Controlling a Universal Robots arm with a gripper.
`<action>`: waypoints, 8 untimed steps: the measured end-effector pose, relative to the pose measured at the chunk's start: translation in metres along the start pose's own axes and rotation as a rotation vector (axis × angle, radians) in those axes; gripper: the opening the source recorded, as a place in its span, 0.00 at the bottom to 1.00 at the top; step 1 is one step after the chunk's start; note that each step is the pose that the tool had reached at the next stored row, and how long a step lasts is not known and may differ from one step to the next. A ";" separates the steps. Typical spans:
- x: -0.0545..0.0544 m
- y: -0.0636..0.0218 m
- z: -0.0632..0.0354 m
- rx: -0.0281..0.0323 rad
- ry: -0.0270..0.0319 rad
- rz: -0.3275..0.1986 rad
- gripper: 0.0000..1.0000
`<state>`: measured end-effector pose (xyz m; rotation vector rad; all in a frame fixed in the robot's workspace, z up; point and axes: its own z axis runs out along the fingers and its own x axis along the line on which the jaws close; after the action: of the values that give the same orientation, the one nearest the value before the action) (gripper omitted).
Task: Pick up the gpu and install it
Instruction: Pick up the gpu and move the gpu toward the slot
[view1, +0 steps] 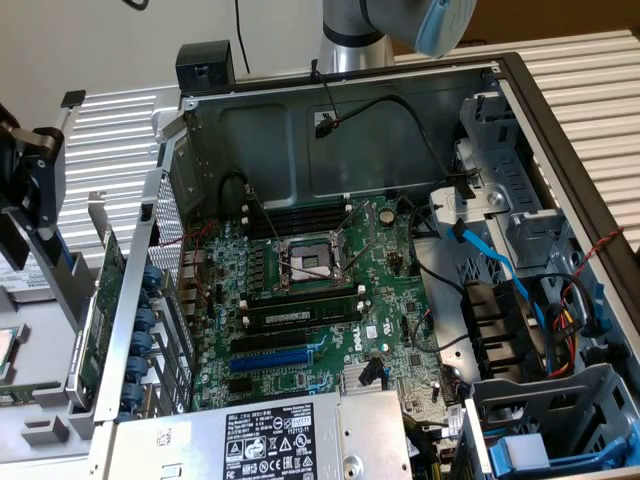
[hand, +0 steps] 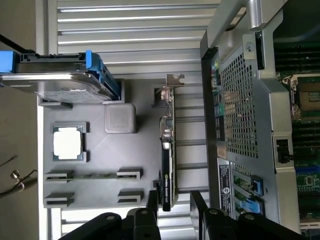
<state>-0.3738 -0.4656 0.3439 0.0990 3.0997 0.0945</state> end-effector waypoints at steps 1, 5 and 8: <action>0.000 -0.0001 0.0012 -0.0001 -0.0030 0.000 0.39; 0.000 -0.0005 0.0075 -0.0005 -0.0099 -0.001 0.39; 0.001 -0.0009 0.0129 -0.0005 -0.0104 -0.001 0.39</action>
<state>-0.3744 -0.4657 0.3310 0.0981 3.0893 0.0944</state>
